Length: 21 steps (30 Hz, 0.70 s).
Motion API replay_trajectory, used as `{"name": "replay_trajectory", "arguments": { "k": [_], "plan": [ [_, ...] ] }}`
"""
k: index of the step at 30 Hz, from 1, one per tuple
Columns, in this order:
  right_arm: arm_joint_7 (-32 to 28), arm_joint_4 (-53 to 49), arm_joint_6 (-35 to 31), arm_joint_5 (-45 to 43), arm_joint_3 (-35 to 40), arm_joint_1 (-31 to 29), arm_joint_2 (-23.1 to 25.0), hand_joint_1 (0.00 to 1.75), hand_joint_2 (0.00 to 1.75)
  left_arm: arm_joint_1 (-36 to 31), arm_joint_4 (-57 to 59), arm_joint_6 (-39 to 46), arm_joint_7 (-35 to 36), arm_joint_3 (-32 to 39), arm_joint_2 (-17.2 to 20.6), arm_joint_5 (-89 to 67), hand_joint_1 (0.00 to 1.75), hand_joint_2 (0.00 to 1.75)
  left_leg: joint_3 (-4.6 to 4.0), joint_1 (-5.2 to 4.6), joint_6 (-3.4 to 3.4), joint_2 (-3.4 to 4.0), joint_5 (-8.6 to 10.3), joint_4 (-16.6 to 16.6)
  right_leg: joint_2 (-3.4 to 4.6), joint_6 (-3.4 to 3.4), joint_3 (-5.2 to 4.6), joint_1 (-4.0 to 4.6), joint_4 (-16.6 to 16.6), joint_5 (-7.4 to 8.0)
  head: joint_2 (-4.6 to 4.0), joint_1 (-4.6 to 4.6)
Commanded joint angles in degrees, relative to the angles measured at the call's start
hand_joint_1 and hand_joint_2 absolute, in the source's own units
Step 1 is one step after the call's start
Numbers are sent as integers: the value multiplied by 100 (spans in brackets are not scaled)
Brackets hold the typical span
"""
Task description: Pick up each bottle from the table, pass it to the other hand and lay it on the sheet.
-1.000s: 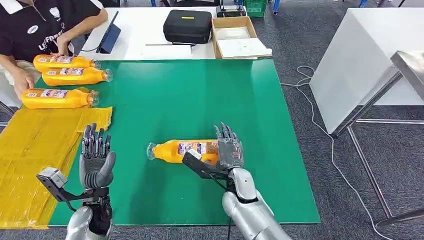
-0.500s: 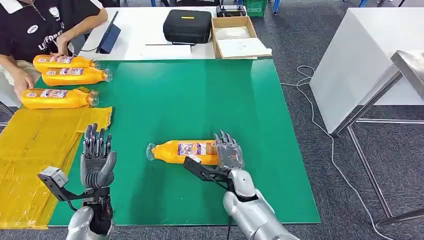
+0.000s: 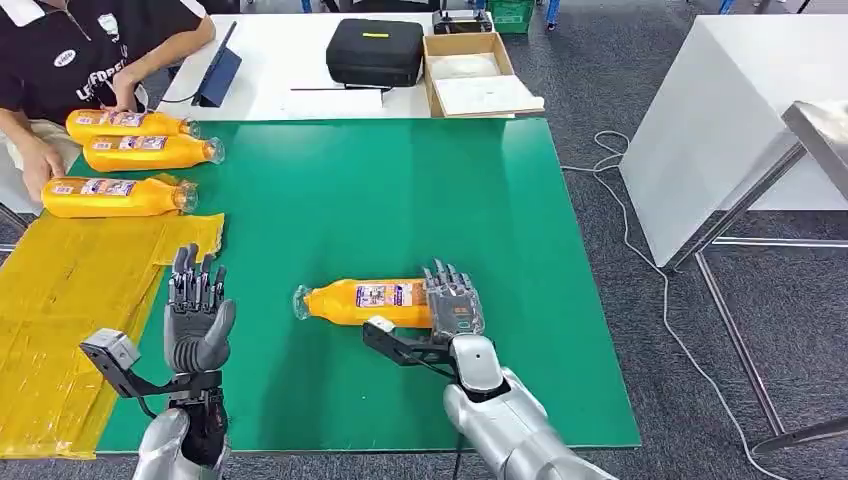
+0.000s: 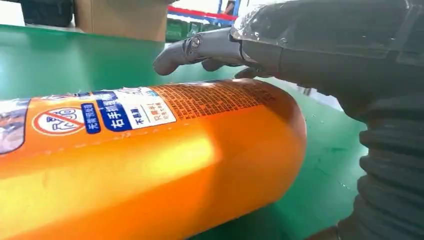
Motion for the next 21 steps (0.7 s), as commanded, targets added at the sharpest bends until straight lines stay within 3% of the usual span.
{"name": "replay_trajectory", "arguments": {
  "k": [1,6,11,15,18,21],
  "plan": [
    [563,301,130,957,921,-225,-99,0,175,-21,242,19,25,41,-60,-53,0,175,20,-1,-10,-13,-2,-5,-14,-6,23,-1,-5,-6,0,0],
    [844,288,142,957,1593,-231,-175,0,175,143,114,31,18,22,-53,-63,0,175,22,-2,-10,-8,-5,-6,-10,-5,25,-2,-6,-7,0,0],
    [766,313,233,957,1756,-242,-139,0,175,208,91,24,0,9,-25,-49,0,175,13,1,-7,-6,-3,-4,-7,-3,17,1,-5,-4,0,2],
    [747,326,267,957,1790,-264,-137,0,175,198,112,25,0,3,-16,-49,0,175,22,0,-11,-12,-5,-5,-14,-7,27,0,-6,-8,0,0],
    [307,356,369,566,1354,-260,-66,0,175,173,203,6,-23,-41,22,-19,0,175,19,0,-11,-12,-3,-6,-13,-7,23,0,-6,-6,0,0],
    [246,376,327,480,1113,-340,-70,0,175,128,263,16,-27,-90,26,-15,0,175,14,-1,-9,-11,-1,-4,-12,-5,17,-1,-3,-5,0,0]
  ]
}}
